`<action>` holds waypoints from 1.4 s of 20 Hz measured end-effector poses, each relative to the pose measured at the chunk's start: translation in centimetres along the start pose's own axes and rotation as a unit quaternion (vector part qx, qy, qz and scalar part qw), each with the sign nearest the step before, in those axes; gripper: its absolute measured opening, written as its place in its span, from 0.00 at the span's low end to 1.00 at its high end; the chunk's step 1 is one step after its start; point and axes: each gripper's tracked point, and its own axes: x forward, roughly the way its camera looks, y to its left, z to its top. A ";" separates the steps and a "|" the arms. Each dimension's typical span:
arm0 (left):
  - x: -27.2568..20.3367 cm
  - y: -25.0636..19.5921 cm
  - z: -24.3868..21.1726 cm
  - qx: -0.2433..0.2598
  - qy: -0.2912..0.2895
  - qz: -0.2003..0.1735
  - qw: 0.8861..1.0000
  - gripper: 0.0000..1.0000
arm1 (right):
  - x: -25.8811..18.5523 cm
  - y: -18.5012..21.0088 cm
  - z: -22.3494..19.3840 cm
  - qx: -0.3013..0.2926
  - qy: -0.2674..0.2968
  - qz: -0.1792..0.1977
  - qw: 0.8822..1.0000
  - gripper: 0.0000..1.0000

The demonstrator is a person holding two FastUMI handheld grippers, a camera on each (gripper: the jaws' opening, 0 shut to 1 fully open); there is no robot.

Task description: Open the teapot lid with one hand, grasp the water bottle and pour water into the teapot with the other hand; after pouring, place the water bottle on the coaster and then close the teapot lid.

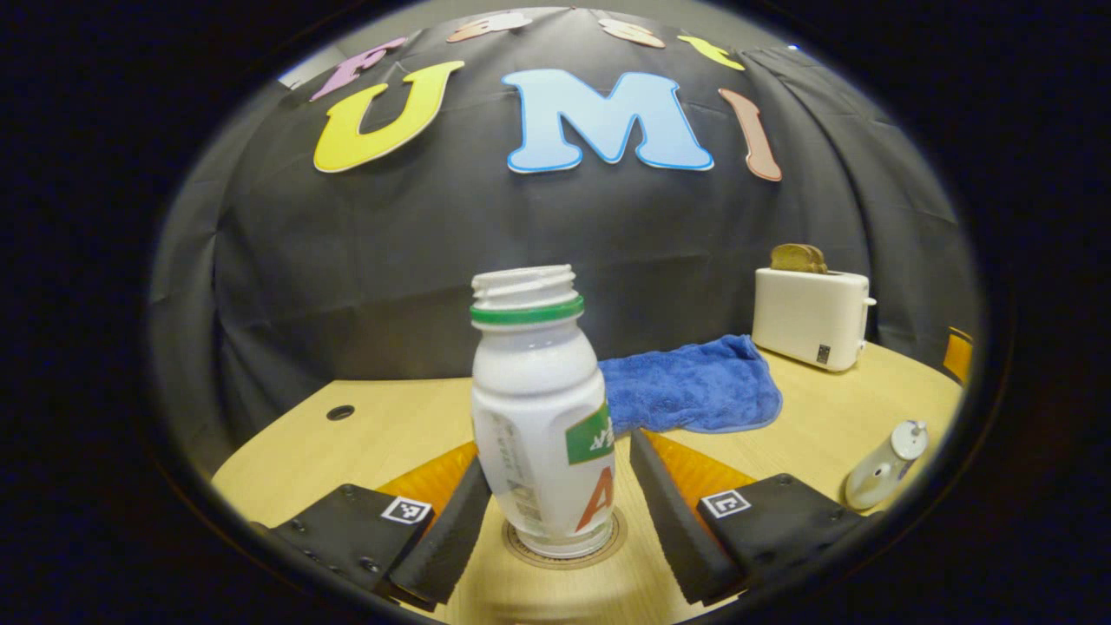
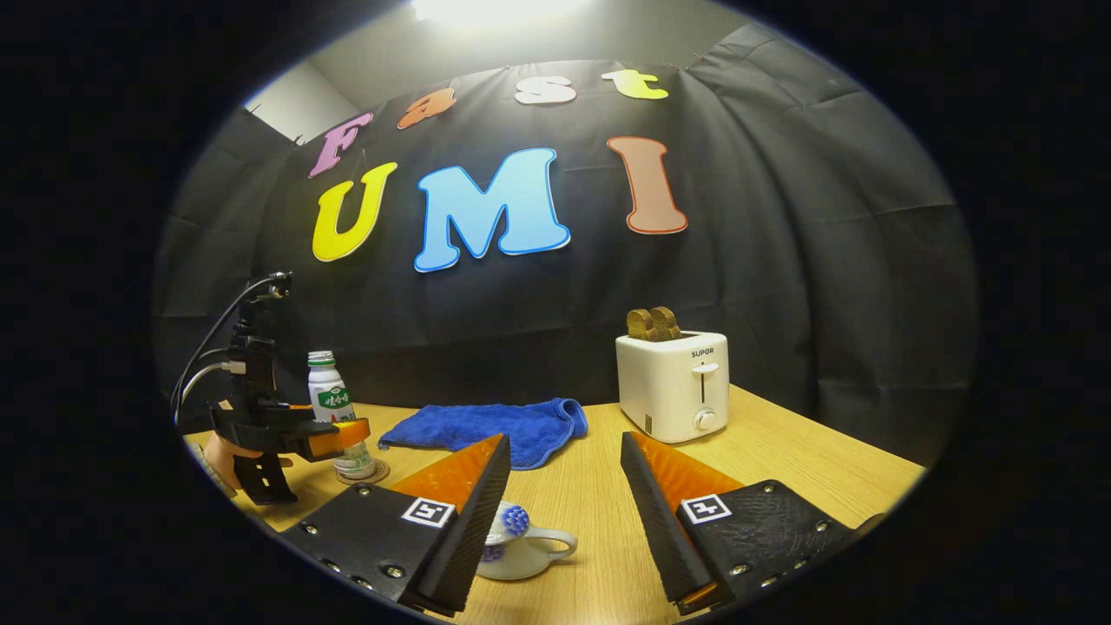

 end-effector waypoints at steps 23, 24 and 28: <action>-15.5 -4.7 -3.3 -0.026 -0.037 -0.009 0.999 1.00 | -2.0 1.3 0.1 0.006 -0.019 0.003 1.000 0.80; -15.9 -4.8 -3.2 -0.027 -0.040 -0.009 0.999 0.89 | -2.5 1.7 0.0 0.003 -0.020 0.008 1.000 0.80; -17.3 -5.3 -2.5 -0.034 -0.056 -0.006 0.998 0.88 | -4.5 3.0 -0.6 0.003 -0.025 0.027 0.999 0.80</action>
